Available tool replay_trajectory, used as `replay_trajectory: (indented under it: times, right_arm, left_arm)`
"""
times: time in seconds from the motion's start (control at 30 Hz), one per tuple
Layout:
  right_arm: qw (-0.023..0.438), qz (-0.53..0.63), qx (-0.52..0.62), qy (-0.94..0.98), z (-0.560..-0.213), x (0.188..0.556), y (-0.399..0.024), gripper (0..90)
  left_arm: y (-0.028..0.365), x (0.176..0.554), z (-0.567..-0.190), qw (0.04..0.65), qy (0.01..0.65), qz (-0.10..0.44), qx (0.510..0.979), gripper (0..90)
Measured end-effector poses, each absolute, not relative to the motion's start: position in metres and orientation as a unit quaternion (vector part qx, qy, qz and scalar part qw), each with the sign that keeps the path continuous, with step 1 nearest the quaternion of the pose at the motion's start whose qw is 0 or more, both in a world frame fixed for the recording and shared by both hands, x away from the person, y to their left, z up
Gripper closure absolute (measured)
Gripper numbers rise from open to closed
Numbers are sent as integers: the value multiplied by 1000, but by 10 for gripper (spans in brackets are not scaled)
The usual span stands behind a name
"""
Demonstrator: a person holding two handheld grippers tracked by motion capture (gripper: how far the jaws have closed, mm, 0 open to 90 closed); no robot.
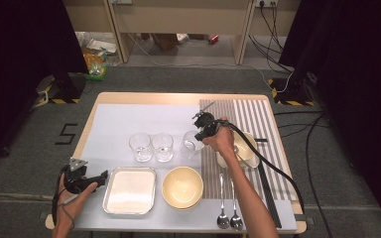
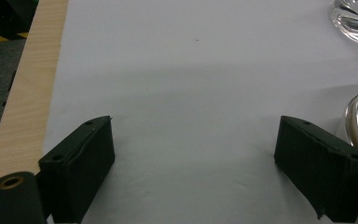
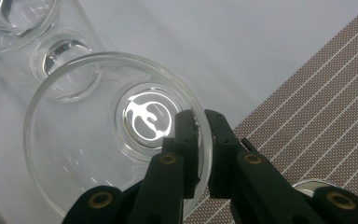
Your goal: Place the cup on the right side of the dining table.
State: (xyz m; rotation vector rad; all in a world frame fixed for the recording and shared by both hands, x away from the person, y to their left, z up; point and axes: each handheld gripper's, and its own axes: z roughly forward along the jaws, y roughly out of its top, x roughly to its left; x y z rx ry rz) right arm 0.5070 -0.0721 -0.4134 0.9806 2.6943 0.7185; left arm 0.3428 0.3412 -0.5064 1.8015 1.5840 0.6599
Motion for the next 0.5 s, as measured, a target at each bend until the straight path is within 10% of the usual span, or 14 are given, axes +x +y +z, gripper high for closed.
replay_trajectory:
  times: [0.5]
  right_arm:
    - [79,227,337,910,-422,511,-68,826]
  left_arm:
    - [341,343,-506,319,603,251,687,112]
